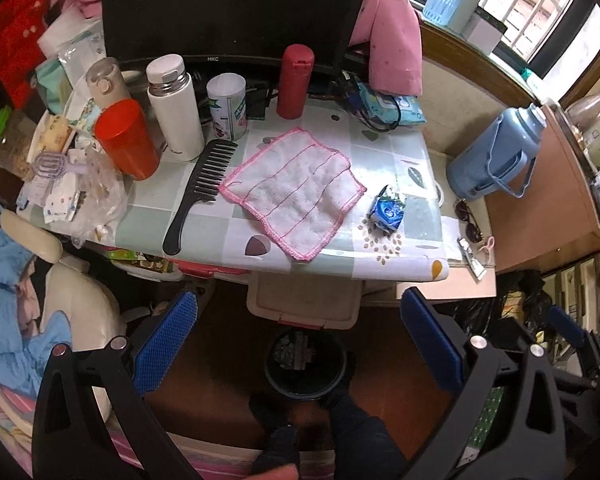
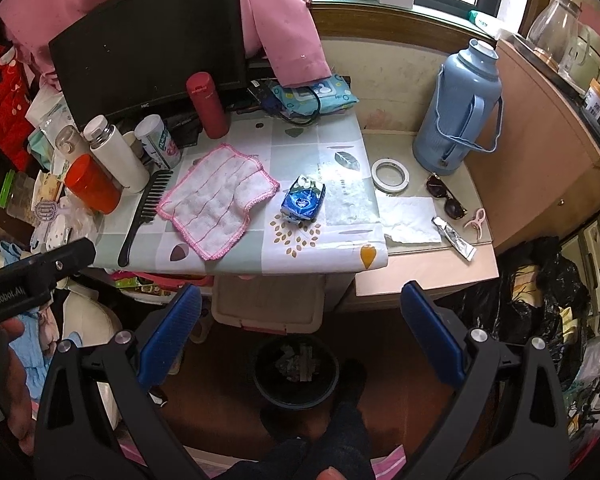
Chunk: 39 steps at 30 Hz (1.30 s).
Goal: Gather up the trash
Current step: 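Reach the left tool to the pink-edged white cloth and close on its edge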
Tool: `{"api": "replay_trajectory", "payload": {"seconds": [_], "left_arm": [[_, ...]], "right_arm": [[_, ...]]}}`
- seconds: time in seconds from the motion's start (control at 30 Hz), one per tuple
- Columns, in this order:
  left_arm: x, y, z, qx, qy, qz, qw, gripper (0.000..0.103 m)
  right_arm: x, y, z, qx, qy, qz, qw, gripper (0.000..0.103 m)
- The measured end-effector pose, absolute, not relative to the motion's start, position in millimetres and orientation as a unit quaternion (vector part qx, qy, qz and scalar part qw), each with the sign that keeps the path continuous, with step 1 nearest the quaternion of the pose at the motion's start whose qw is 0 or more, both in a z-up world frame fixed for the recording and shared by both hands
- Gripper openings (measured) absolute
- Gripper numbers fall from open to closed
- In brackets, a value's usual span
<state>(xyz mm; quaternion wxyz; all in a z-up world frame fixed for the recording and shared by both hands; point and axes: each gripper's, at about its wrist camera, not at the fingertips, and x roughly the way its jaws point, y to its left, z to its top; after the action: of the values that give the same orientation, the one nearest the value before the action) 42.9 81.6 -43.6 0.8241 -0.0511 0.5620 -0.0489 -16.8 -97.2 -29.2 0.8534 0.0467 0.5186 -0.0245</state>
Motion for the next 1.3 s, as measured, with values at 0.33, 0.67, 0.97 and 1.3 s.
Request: {"api": "replay_trajectory", "payload": {"seconds": [0.33, 0.67, 0.97, 1.3], "left_arm": [[78, 73, -64, -0.029, 0.574, -0.025, 0.818, 0.099], [133, 52, -110, -0.030, 0.606, 0.002, 0.795, 0.099], [183, 67, -157, -0.084, 0.625, 0.066, 0.774, 0.099], [212, 99, -216, -0.150, 0.634, 0.125, 0.748, 0.099]], "right_arm": [[29, -110, -54, 0.054, 0.528, 0.013, 0.847, 0.099], [104, -130, -104, 0.058, 0.568, 0.074, 0.817, 0.099], [173, -100, -149, -0.007, 0.581, 0.163, 0.797, 0.099], [221, -44, -204, -0.096, 0.580, 0.264, 0.765, 0.099]]}}
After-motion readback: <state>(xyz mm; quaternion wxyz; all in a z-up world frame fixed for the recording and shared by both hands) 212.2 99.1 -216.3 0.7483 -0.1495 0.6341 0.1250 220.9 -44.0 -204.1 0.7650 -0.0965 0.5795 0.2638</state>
